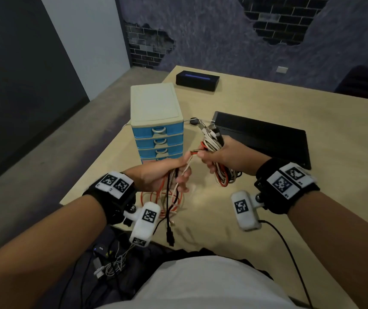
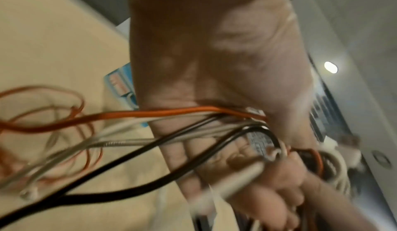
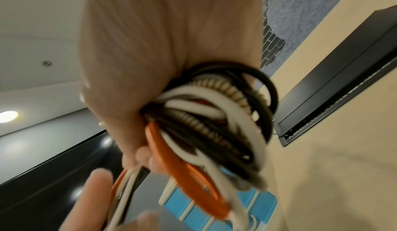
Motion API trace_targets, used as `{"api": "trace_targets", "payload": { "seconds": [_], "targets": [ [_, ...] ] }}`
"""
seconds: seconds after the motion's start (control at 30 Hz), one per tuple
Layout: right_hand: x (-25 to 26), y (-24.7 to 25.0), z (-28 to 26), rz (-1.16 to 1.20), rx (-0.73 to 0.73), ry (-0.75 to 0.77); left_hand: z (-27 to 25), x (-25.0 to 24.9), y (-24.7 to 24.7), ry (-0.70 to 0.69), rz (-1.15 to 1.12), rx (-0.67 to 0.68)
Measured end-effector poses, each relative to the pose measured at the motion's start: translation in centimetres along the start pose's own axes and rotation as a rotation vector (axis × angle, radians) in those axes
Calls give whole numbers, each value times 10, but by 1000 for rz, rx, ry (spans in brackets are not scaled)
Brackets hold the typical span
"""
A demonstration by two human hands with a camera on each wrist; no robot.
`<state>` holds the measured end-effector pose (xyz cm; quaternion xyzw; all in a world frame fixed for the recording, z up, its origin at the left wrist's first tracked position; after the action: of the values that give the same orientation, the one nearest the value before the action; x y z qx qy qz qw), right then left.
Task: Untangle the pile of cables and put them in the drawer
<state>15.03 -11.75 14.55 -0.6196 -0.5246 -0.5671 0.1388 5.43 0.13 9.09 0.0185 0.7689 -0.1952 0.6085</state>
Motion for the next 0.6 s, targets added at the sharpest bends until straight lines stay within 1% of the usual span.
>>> {"api": "trace_targets", "payload": {
  "seconds": [0.1,0.27,0.33,0.43,0.6],
  "targets": [
    [-4,9,4,79,-61,18,-2,2,-5,-23,-216,5],
    [-7,22,6,97,-146,14,-5,0,-6,48,-398,42],
    [-8,22,7,92,-162,16,-4,-1,-4,49,-420,39],
    [-9,23,10,81,-192,20,-3,-2,-4,34,-391,21],
    [-11,22,15,110,-222,20,-3,-5,-9,10,-433,37]
  ]
}}
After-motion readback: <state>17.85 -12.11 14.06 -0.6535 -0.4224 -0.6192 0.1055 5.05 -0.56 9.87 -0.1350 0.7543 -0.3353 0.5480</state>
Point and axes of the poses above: each hand's wrist, its own z-axis towards the middle knuckle, its own y-axis out of the back of the hand, x = y × z, the point moved 5 cm from there along z, towards the middle knuckle, and after that the axes turned 10 degrees about -y, right-handed, at the moved point
